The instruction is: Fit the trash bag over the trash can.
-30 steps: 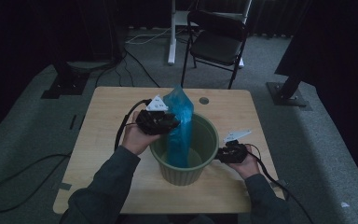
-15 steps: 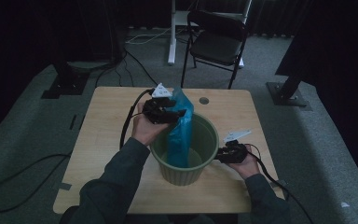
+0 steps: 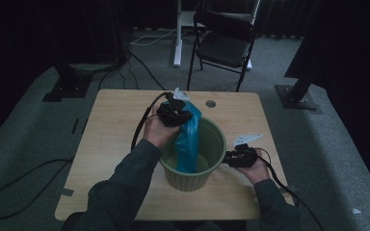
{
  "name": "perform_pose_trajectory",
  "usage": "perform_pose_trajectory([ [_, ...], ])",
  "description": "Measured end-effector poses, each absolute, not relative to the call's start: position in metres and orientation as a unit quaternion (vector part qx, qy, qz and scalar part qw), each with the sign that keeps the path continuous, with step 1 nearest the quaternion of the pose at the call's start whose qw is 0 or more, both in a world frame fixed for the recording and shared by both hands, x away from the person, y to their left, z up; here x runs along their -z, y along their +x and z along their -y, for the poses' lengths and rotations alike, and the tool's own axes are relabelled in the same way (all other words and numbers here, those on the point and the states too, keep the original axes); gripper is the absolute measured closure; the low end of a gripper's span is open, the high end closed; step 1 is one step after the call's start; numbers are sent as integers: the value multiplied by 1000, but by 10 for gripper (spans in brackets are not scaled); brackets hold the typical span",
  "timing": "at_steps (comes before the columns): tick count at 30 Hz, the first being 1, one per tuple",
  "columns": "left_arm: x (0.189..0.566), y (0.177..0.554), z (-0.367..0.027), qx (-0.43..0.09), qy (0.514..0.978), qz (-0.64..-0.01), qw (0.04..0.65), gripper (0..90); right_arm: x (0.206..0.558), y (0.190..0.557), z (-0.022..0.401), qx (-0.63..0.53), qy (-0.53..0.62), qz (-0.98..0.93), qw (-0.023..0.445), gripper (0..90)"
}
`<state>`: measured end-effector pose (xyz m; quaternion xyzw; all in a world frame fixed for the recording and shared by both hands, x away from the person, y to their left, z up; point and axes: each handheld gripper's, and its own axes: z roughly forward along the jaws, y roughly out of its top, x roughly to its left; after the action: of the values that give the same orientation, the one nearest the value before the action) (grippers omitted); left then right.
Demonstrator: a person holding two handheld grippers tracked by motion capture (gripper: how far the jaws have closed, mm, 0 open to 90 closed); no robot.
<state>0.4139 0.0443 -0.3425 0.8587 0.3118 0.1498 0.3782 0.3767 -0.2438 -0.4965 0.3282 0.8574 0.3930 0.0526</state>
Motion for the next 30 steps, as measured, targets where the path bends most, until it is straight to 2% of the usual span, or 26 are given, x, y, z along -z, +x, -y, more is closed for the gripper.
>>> perform_pose_trajectory([
  [3,343,410,-43,-150,866,-300,372,892,496,377,245,-394,330,-856,53,648],
  [11,338,396,-48,-150,872,-274,376,890,496,377,246,-395,331,-855,54,648],
  [18,342,386,-57,-123,883,-261,371,886,496,377,247,-397,334,-853,56,648],
  [20,344,385,-58,-125,885,-260,365,857,496,377,247,-396,334,-853,56,648],
  [25,344,385,-63,-119,883,-264,369,718,496,377,247,-396,334,-853,56,648],
  [30,340,384,-70,-124,878,-264,379,656,496,377,247,-395,334,-854,56,646],
])
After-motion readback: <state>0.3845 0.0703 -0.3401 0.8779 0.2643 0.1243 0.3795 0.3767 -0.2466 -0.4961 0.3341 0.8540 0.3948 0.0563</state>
